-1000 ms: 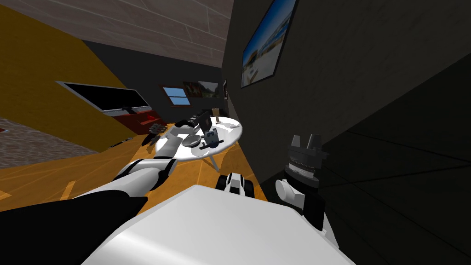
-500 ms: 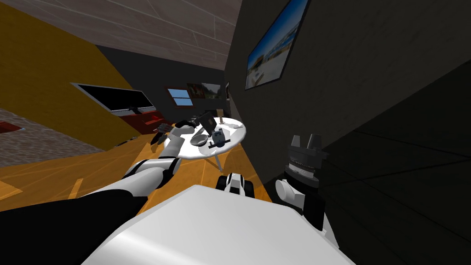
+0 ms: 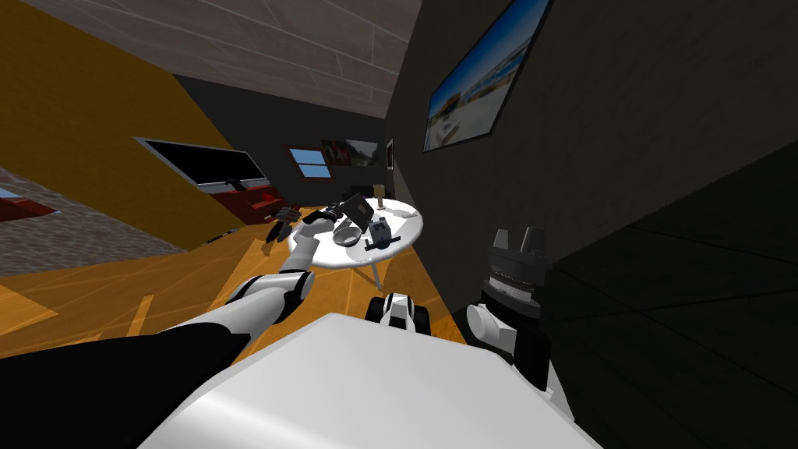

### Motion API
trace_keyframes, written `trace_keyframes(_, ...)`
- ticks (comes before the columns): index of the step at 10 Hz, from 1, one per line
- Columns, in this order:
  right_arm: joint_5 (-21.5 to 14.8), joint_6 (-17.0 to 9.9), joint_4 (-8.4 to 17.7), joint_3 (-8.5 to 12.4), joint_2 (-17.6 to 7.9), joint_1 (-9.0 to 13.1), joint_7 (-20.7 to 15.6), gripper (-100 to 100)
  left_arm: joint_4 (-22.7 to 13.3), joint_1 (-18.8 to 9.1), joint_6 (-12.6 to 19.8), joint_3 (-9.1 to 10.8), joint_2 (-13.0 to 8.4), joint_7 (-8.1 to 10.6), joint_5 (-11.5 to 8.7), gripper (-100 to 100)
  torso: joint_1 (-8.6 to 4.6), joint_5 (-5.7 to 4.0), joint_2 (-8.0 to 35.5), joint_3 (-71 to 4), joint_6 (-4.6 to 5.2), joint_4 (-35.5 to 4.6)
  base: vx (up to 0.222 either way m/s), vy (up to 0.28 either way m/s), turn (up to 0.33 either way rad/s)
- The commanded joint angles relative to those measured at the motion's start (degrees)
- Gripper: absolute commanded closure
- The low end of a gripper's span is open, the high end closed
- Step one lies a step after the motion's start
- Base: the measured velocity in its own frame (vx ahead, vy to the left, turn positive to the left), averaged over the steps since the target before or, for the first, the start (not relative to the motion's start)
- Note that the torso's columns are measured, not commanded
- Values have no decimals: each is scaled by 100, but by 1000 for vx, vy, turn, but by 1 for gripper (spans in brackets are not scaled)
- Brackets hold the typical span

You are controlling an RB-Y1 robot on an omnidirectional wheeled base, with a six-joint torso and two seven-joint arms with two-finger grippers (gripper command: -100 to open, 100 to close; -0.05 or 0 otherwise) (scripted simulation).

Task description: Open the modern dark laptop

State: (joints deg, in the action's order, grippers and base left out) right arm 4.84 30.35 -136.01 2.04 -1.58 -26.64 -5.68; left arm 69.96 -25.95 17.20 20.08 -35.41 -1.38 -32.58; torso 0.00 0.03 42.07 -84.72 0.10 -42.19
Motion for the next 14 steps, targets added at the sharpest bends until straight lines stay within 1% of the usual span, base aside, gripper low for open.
trace_keyframes(1,0,0,0,0,0,0,0,0,-207,21,-224,41,263,191,-211,100,3,2,2,2,-2,0,-5,102,16)
trace_keyframes(3,0,0,0,0,0,0,0,0,-289,61,-341,108,473,341,-341,100,4,5,7,6,-3,3,-14,102,13)
trace_keyframes(4,0,0,0,0,0,0,0,0,-155,89,-260,142,433,293,-254,100,-3,1,13,10,-6,-3,-1,40,8)
trace_keyframes(5,0,0,0,-1,1,0,0,0,-217,162,-493,173,728,437,-375,100,-24,-12,20,13,-3,-13,-25,95,-10)
trace_keyframes(6,0,0,0,0,0,1,0,0,-217,162,-493,173,728,437,-375,100,-8,-7,24,17,7,-11,-38,114,-44)
trace_keyframes(7,0,0,0,0,0,0,0,0,-249,192,-615,183,866,499,-438,100,-3,-10,29,19,-2,-20,-15,92,-31)
trace_keyframes(8,0,0,0,0,0,0,0,0,-186,144,-379,230,714,468,-436,-100,-11,-11,23,16,-3,-17,-3,20,16)
trace_keyframes(11,0,0,-1,-2,2,0,0,0,-88,41,-50,327,508,492,-525,-100,-38,-24,25,17,-7,-23,13,-62,33)
trace_keyframes(13,0,0,0,-2,2,0,0,0,11,-62,279,425,303,516,-613,-100,-25,-32,53,34,-10,-45,20,-57,23)
trace_keyframes(14,0,0,0,-2,2,0,0,0,-13,12,243,396,334,519,-614,-100,-26,-31,61,39,-13,-46,16,-25,8)
